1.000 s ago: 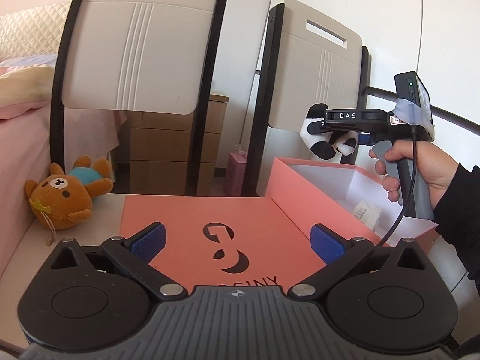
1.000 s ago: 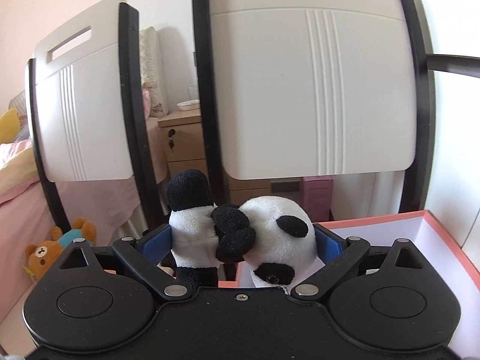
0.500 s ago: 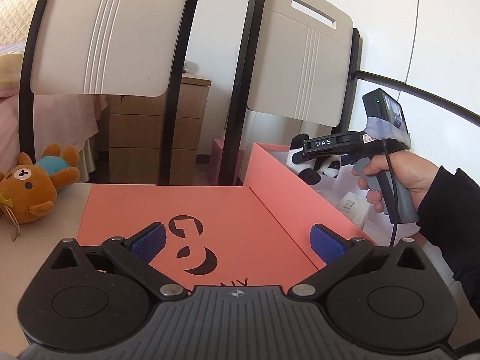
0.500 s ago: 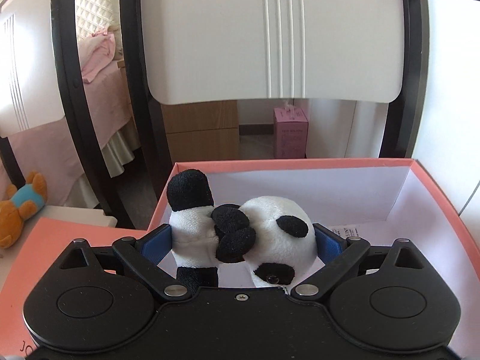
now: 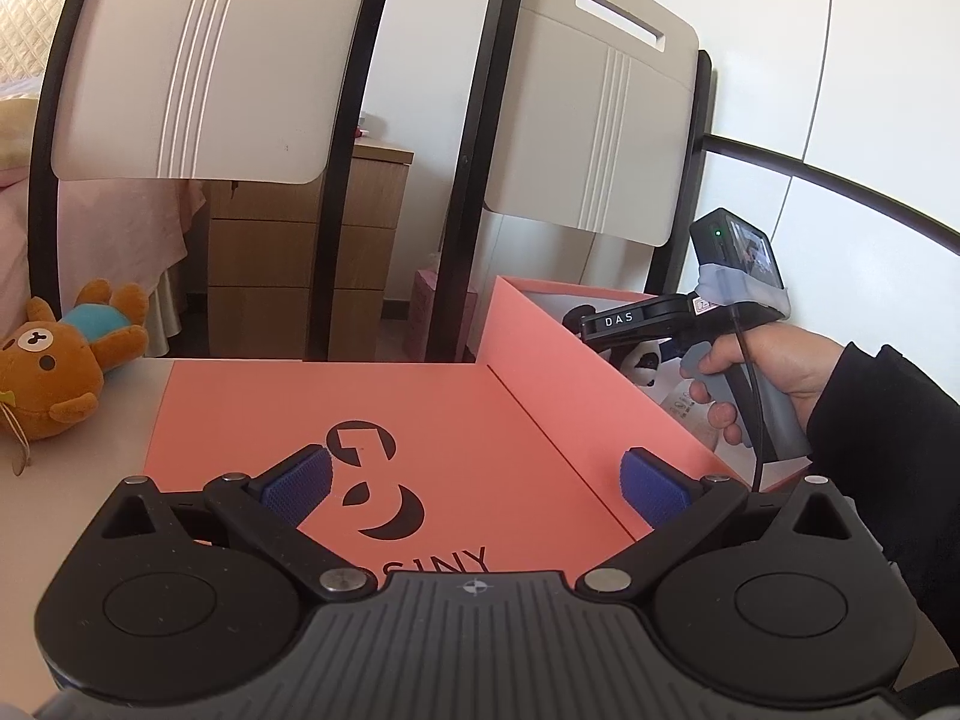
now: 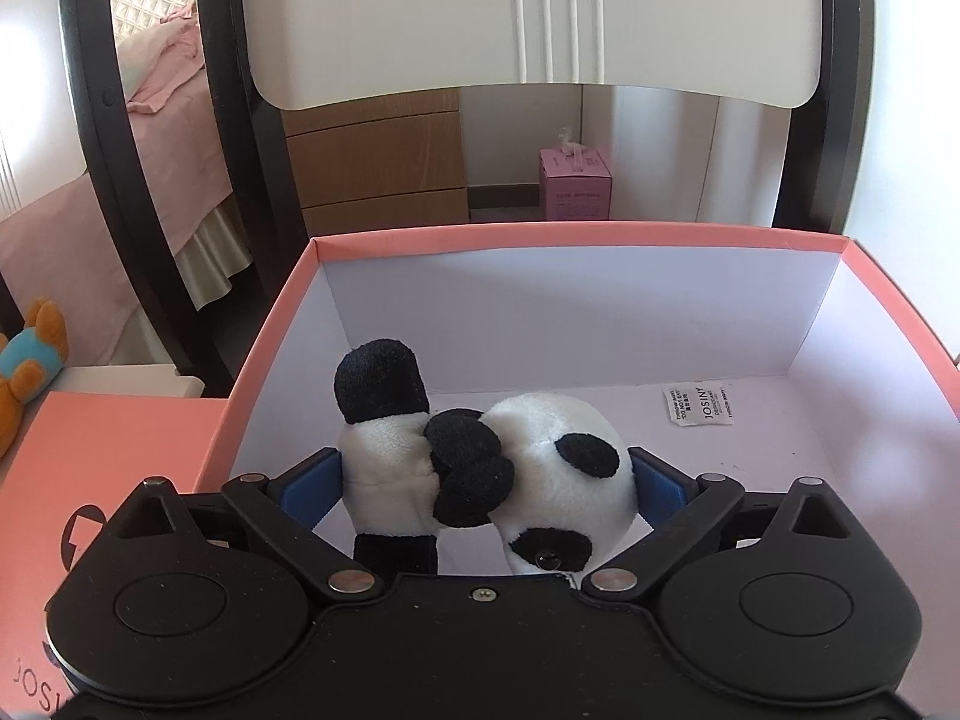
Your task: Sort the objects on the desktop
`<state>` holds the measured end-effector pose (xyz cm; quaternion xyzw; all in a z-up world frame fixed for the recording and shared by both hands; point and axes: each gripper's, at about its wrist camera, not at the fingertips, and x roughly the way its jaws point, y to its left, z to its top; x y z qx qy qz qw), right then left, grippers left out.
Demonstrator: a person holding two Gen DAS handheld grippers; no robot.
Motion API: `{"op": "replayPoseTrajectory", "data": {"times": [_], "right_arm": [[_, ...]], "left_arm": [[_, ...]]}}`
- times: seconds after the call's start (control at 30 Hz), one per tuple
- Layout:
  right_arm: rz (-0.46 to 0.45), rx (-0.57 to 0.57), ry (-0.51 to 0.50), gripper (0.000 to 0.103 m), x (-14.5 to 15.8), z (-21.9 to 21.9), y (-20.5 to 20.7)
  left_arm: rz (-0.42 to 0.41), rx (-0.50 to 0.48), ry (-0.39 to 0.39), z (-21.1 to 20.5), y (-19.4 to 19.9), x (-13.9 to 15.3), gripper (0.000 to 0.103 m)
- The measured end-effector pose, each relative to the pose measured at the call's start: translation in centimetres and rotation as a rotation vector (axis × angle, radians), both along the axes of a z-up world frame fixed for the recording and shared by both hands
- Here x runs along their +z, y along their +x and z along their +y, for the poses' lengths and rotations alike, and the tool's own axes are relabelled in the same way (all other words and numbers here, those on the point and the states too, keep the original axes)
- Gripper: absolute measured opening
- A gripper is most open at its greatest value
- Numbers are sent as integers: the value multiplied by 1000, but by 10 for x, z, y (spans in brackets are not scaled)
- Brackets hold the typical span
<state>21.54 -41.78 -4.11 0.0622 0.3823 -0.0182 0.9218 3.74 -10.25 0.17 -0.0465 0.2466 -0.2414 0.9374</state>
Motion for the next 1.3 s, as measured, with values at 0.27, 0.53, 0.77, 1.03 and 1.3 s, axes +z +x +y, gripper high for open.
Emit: {"op": "replayPoseTrajectory", "data": {"times": [0.27,0.53,0.77,1.03,1.3], "right_arm": [[-33,-46,28,102,9,-5,-15],[-92,-61,-20,102,25,11,-32],[-183,-57,20,102,53,24,-59],[-298,-24,69,102,81,58,-99],[-403,20,114,102,80,90,-143]], "left_arm": [[-8,18,-9,14,-5,4,103],[-21,36,-14,28,-12,8,103],[-37,56,-18,40,-19,11,103],[-51,81,-17,53,-24,15,103],[-68,107,-11,64,-29,17,103]]}}
